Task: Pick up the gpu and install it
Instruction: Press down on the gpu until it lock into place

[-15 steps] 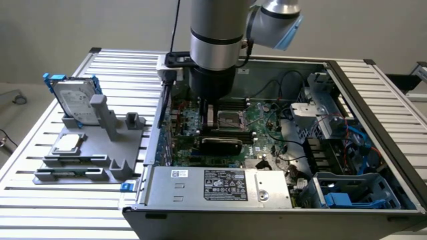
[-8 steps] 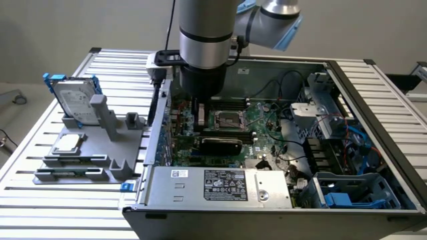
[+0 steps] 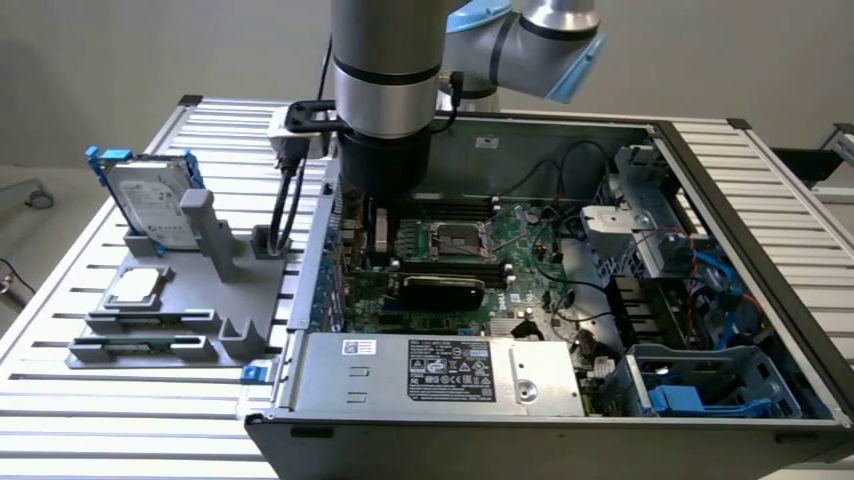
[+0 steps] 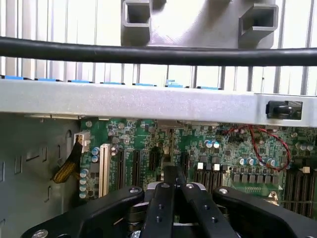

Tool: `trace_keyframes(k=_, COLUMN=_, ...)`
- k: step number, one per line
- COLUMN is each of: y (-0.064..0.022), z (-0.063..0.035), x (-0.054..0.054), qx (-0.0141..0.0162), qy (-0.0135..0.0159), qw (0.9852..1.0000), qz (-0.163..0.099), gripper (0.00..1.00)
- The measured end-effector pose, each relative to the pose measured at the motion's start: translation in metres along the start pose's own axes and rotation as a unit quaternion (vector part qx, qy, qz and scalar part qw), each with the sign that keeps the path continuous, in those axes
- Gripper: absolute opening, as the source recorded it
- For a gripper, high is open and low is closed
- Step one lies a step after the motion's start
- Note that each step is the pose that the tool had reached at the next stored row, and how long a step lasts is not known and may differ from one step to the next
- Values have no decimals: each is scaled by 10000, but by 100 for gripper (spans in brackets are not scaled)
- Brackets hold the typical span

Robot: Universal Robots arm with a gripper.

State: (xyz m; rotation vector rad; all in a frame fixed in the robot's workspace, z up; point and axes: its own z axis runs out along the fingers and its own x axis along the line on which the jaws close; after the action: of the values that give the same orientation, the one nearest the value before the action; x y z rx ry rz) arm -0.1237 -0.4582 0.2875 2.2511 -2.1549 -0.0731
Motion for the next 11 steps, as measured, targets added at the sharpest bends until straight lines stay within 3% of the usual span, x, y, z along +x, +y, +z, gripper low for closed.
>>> trace_keyframes(k=3, y=26, z=0, x=15, qx=-79, qy=-4, qw=10000, qz=1, gripper=11)
trace_keyframes(k=7, y=55, z=-1, x=27, qx=-210, qy=-10, qw=9998, qz=5, gripper=11)
trace_keyframes(k=11, y=70, z=-39, x=28, qx=-278, qy=-12, qw=9996, qz=7, gripper=11)
